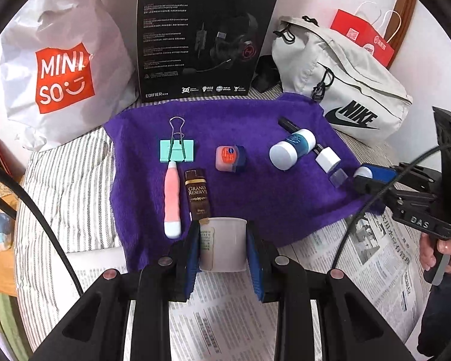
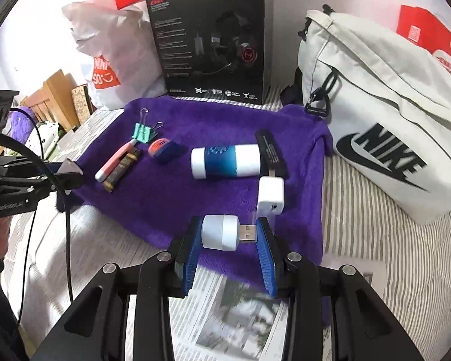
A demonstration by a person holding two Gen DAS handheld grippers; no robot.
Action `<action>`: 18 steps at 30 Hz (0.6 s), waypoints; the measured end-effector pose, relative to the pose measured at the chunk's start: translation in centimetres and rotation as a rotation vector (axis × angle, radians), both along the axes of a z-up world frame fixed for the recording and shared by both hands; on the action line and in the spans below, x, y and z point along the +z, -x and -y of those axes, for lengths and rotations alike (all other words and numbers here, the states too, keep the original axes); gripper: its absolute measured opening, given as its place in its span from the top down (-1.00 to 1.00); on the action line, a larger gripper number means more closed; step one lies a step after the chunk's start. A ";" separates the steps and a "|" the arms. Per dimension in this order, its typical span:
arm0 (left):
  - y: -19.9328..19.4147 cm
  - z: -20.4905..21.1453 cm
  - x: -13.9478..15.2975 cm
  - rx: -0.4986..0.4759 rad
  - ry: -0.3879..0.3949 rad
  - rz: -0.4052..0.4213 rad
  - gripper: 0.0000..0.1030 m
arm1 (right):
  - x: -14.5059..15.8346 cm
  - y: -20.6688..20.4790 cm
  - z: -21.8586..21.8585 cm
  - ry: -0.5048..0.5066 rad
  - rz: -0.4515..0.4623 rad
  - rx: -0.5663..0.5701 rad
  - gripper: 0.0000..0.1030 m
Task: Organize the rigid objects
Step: 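Carry the paper cup and USB lamp over the purple towel with both grippers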
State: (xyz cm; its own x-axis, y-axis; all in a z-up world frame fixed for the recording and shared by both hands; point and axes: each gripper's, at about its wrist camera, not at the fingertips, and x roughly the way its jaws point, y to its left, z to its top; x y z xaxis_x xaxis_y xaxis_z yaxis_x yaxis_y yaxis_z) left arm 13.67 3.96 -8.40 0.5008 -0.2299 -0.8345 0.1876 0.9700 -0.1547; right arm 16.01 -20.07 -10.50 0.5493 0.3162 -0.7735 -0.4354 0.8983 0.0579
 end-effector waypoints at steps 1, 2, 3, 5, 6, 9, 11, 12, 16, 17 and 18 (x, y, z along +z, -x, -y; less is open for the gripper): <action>-0.2 0.0 -0.2 0.001 -0.001 -0.003 0.46 | -0.2 -0.6 -0.2 0.004 -0.005 0.003 0.30; -0.4 -0.1 -0.3 0.000 -0.003 -0.004 0.46 | -0.3 -1.1 -0.5 0.008 -0.006 0.004 0.30; -0.6 -0.2 -0.4 -0.001 -0.004 -0.008 0.46 | -0.4 -1.5 -0.7 0.011 -0.007 0.005 0.30; -0.9 -0.4 -0.6 0.000 -0.009 -0.013 0.46 | -0.6 -2.3 -1.3 0.018 -0.009 0.014 0.30; -1.0 -0.5 -0.7 0.001 -0.012 -0.015 0.46 | -0.7 -2.7 -1.6 0.022 -0.010 0.021 0.30; -1.5 -1.0 -0.8 0.008 -0.014 -0.015 0.46 | -1.2 -3.6 -2.5 0.047 -0.010 0.035 0.30; -1.6 -1.2 -0.9 0.009 -0.014 -0.015 0.46 | -1.6 -4.2 -3.0 0.059 -0.014 0.044 0.30; -1.7 -1.3 -0.9 0.009 -0.013 -0.015 0.46 | -1.7 -4.5 -3.2 0.062 -0.018 0.046 0.30; -2.1 -1.6 -1.4 0.014 0.000 -0.021 0.46 | -3.1 -5.8 -4.0 0.091 -0.039 0.044 0.30; -2.1 -1.6 -1.6 0.014 0.001 -0.024 0.46 | -3.5 -6.0 -4.2 0.103 -0.042 0.044 0.30; -2.2 -1.6 -1.7 0.014 0.001 -0.026 0.46 | -3.6 -6.2 -4.3 0.108 -0.040 0.049 0.30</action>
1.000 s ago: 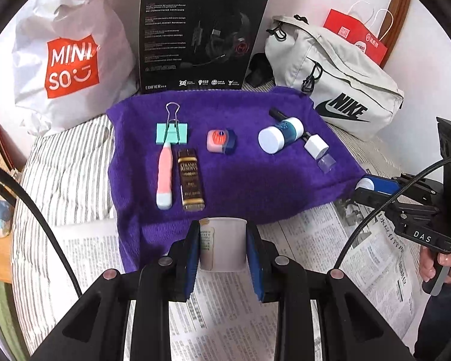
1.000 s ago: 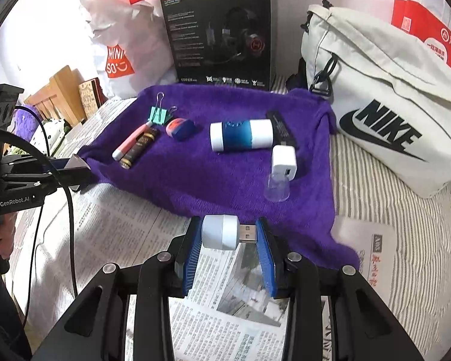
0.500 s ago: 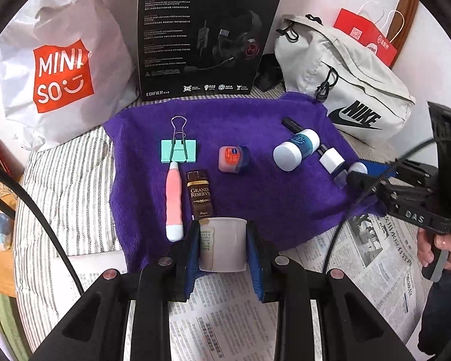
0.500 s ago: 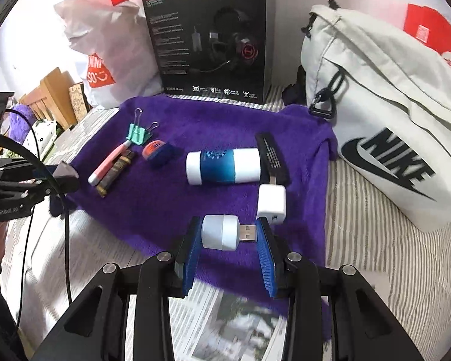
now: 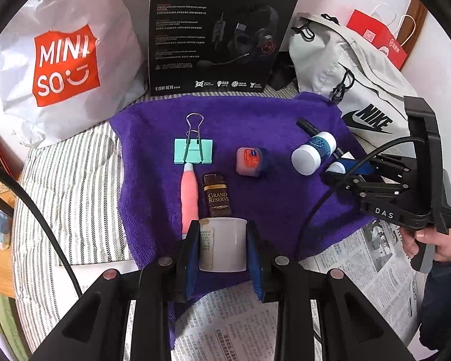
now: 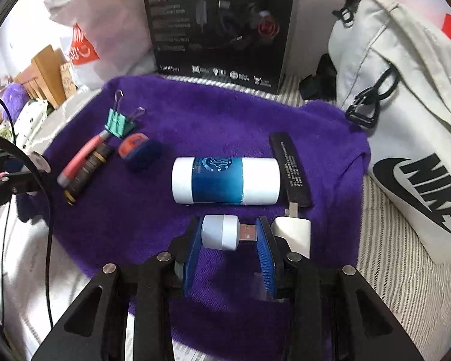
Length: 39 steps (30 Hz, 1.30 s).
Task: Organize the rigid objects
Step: 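Carry the paper cup and USB lamp over the purple towel with both grippers, then lower the USB lamp onto the towel and open the right gripper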
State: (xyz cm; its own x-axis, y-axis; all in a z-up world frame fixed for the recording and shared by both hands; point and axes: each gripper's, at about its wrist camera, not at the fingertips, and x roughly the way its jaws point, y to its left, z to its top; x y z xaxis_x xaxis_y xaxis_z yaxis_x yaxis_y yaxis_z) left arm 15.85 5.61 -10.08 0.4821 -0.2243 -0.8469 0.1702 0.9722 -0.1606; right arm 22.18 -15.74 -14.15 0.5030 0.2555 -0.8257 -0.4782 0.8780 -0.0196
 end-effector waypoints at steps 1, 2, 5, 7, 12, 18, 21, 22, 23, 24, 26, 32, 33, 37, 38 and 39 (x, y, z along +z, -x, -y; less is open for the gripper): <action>-0.1 0.0 -0.1 -0.002 -0.001 -0.002 0.46 | 0.0 -0.1 -0.2 0.002 0.007 0.005 0.30; -0.1 0.0 -0.1 -0.002 -0.003 -0.003 0.46 | -0.1 -0.3 -0.3 0.008 0.006 0.007 0.30; -0.3 0.1 -0.1 -0.007 -0.004 -0.002 0.46 | -0.4 -0.7 -0.7 0.028 0.007 0.005 0.30; -0.4 0.1 0.0 -0.010 -0.003 -0.001 0.46 | -0.7 -1.0 -0.9 0.034 0.001 0.008 0.30; -0.6 0.1 -0.1 -0.010 -0.005 -0.003 0.46 | -0.9 -1.2 -1.0 0.025 -0.003 0.010 0.30; -0.7 0.2 -0.3 -0.014 -0.006 -0.011 0.46 | -0.9 -1.3 -0.5 0.014 -0.022 0.019 0.14; -0.7 0.4 -0.4 -0.014 -0.002 -0.012 0.46 | -0.7 -0.9 -0.7 0.026 -0.020 0.028 -0.11; -0.7 0.4 -0.4 -0.015 -0.001 -0.012 0.46 | -0.5 -0.6 -0.7 0.032 -0.009 0.031 -0.12; -0.8 0.5 -0.5 -0.017 0.000 -0.013 0.46 | -0.3 -0.4 -0.7 0.036 -0.001 0.032 -0.12; -0.8 0.6 -0.5 -0.017 0.000 -0.015 0.46 | 0.0 -0.3 -0.6 0.036 0.004 0.031 -0.13; -1.0 0.8 -0.7 -0.017 -0.004 -0.019 0.46 | 0.6 0.0 -0.3 0.024 0.008 0.029 -0.13; -1.3 1.6 -1.1 -0.033 -0.012 -0.026 0.46 | 1.8 1.1 0.7 0.018 0.033 0.005 -0.14; -1.5 1.9 -1.2 -0.039 -0.018 -0.029 0.46 | 1.9 1.3 1.1 0.016 0.035 -0.003 -0.14; -1.9 2.8 -1.6 -0.057 -0.041 -0.036 0.46 | 2.2 2.0 2.9 -0.017 0.032 -0.045 -0.14; -2.1 3.0 -1.7 -0.062 -0.041 -0.038 0.46 | 2.3 2.2 3.4 -0.025 0.035 -0.056 -0.14; -2.2 3.3 -1.8 -0.067 -0.044 -0.040 0.46 | 2.3 2.4 3.9 -0.032 0.035 -0.067 -0.14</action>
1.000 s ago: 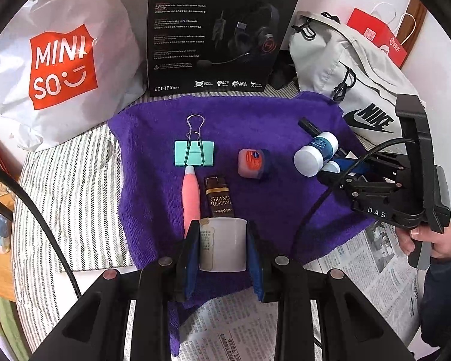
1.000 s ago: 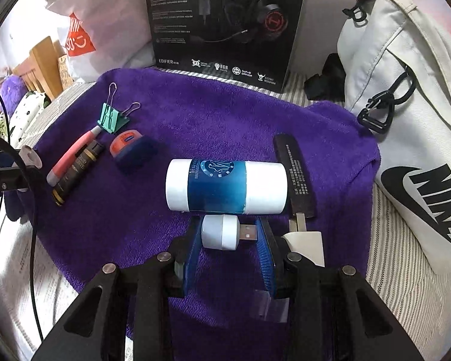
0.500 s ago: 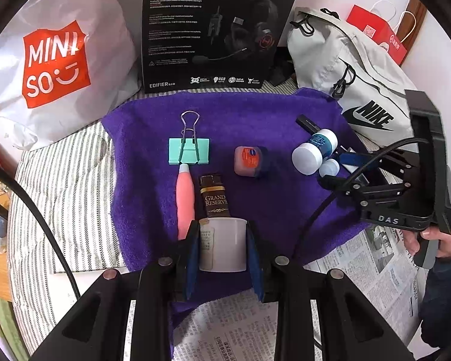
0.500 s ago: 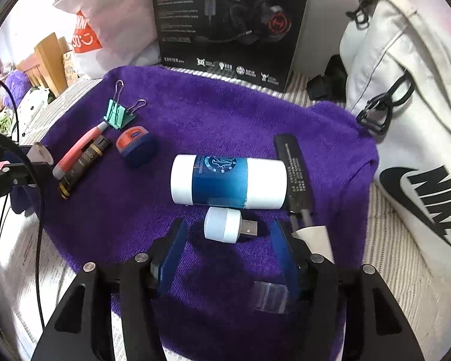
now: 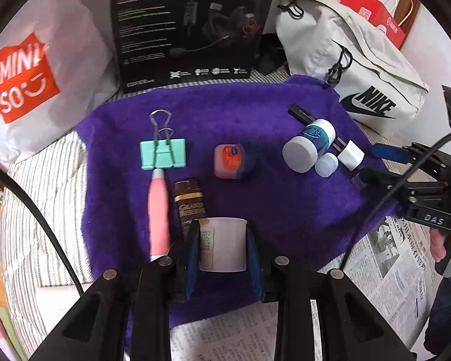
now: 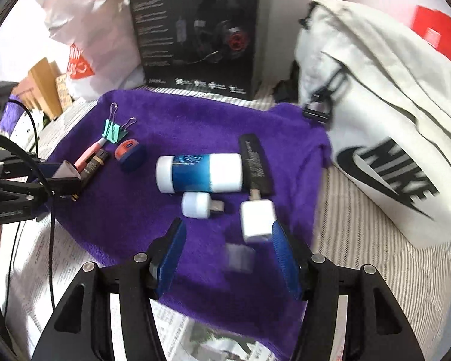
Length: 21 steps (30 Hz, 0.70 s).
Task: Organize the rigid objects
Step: 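Lower the USB lamp onto the towel and open the right gripper, then lower the paper cup onto the towel beside the bottle and open the left gripper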
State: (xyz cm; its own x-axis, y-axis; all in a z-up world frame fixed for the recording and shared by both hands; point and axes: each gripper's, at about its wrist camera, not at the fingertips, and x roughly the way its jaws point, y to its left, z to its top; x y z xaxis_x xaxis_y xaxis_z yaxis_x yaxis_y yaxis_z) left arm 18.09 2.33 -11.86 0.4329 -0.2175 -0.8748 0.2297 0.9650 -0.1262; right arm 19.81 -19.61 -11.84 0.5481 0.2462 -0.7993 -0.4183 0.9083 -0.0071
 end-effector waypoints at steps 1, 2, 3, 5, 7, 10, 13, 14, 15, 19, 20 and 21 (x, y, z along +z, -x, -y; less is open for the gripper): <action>-0.2 0.2 -0.1 -0.004 -0.004 -0.001 0.46 | 0.0 0.2 0.5 -0.007 -0.003 -0.012 -0.14; -0.4 0.5 -0.1 -0.010 -0.004 -0.001 0.46 | -0.1 0.3 1.0 -0.013 -0.006 -0.021 -0.14; -0.5 0.7 -0.2 -0.016 -0.003 -0.001 0.46 | -0.2 0.4 1.4 -0.019 -0.011 -0.029 -0.15; -0.9 1.1 -0.3 -0.023 -0.006 0.002 0.46 | -0.3 0.6 2.1 -0.028 -0.014 -0.048 -0.15; -1.4 1.6 -0.5 -0.037 -0.009 -0.003 0.46 | -0.3 0.9 2.5 -0.042 -0.015 -0.058 -0.15; -2.0 2.1 -0.9 -0.050 -0.021 -0.011 0.46 | -0.3 1.2 2.9 -0.056 -0.015 -0.062 -0.15; -2.4 2.5 -1.3 -0.057 -0.044 -0.015 0.46 | -0.5 1.3 2.8 -0.061 -0.020 -0.063 -0.16; -2.5 2.6 -1.4 -0.058 -0.048 -0.016 0.46 | -0.5 1.4 2.8 -0.058 -0.017 -0.063 -0.19; -2.6 2.6 -1.5 -0.059 -0.052 -0.017 0.46 | -0.6 1.4 2.8 -0.055 -0.015 -0.063 -0.24; -2.9 2.7 -1.7 -0.072 -0.057 -0.012 0.46 | -0.8 1.5 2.8 -0.050 -0.017 -0.067 -0.26; -2.9 2.7 -1.7 -0.075 -0.059 -0.011 0.45 | -0.8 1.5 2.9 -0.049 -0.017 -0.069 -0.26; -2.9 2.8 -1.7 -0.077 -0.063 -0.009 0.45 | -0.9 1.5 2.9 -0.049 -0.017 -0.070 -0.26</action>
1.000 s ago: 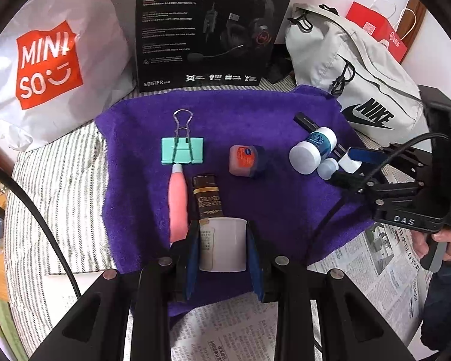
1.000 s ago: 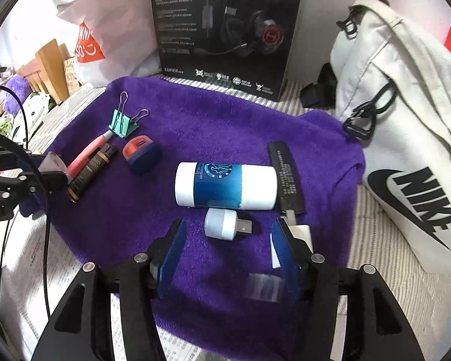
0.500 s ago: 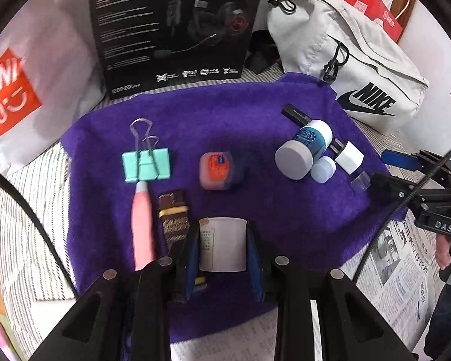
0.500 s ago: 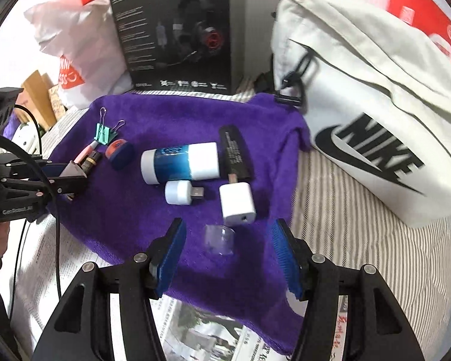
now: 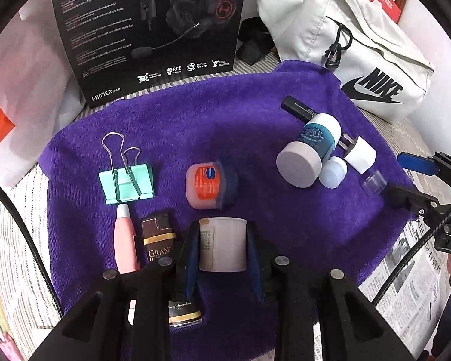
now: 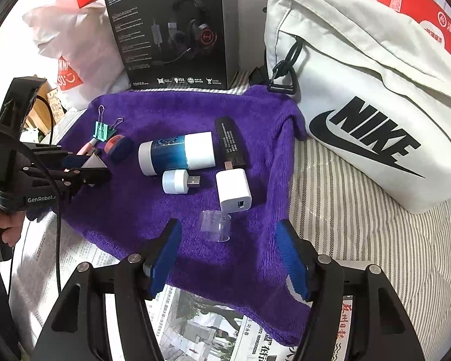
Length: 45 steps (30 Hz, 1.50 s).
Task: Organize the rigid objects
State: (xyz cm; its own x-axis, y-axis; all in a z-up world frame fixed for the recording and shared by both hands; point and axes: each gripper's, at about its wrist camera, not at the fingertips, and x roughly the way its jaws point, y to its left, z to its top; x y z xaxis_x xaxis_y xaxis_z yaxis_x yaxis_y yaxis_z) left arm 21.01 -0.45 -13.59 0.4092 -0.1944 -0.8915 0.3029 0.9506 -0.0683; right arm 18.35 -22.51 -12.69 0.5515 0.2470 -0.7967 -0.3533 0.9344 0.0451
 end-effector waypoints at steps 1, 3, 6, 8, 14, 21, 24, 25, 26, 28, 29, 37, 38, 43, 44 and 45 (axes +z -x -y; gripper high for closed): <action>0.1 0.1 0.0 -0.003 -0.006 0.005 0.45 | -0.1 0.0 0.1 -0.002 -0.001 -0.001 -0.27; 0.3 0.4 -0.1 -0.017 -0.028 0.018 0.45 | -0.3 0.0 0.1 -0.004 -0.007 -0.004 -0.29; 0.5 0.5 -0.1 -0.018 -0.033 0.021 0.39 | -0.6 0.0 0.2 -0.005 -0.015 -0.007 -0.30; 0.8 0.4 0.0 -0.017 -0.025 0.015 0.29 | -0.8 0.0 0.3 -0.005 -0.021 -0.008 -0.30; 1.8 0.1 0.2 0.000 -0.022 0.006 0.16 | -0.6 0.3 0.6 -0.013 -0.029 -0.019 -0.33; 5.5 0.3 3.5 0.026 -0.047 0.095 -0.40 | 0.4 2.0 0.8 -0.016 -0.014 -0.036 -0.51; 7.5 0.6 5.3 0.042 -0.047 0.146 -0.63 | 0.9 2.9 0.7 -0.016 -0.003 -0.042 -0.66; 8.3 0.6 5.9 0.049 -0.040 0.159 -0.65 | 1.0 3.3 0.6 -0.013 0.000 -0.045 -0.71; 8.9 0.6 6.4 0.053 -0.035 0.170 -0.68 | 1.2 3.8 0.5 -0.006 0.011 -0.051 -0.78; 10.3 0.7 7.4 0.064 -0.042 0.197 -0.76 | 1.5 4.7 0.3 0.008 0.031 -0.063 -0.86; 10.9 0.7 7.8 0.070 -0.049 0.211 -0.83 | 1.6 5.0 0.3 0.011 0.034 -0.067 -0.87; 15.2 0.0 10.2 0.178 -0.007 0.273 -0.96 | 2.2 8.6 0.6 0.039 0.043 -0.128 -1.00; 15.4 0.0 10.2 0.185 0.003 0.272 -0.96 | 2.2 9.0 0.7 0.038 0.044 -0.136 -1.00; 16.5 0.1 9.8 0.237 0.031 0.259 -0.96 | 2.8 10.8 1.5 0.000 0.041 -0.172 -1.00; 16.6 0.2 9.7 0.244 0.024 0.255 -0.96 | 3.1 11.1 1.5 0.001 0.044 -0.177 -1.00; 16.7 0.3 9.6 0.249 0.014 0.253 -0.96 | 3.4 11.5 1.6 0.005 0.048 -0.180 -1.00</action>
State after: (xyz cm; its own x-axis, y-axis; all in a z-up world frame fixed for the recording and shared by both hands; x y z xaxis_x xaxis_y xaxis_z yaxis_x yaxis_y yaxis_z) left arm 4.27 -0.78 -3.97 0.6527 -0.0721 -0.7541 0.0708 0.9969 -0.0340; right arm 6.80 -24.08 -9.32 0.6241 0.1364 -0.7693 -0.1817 0.9830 0.0269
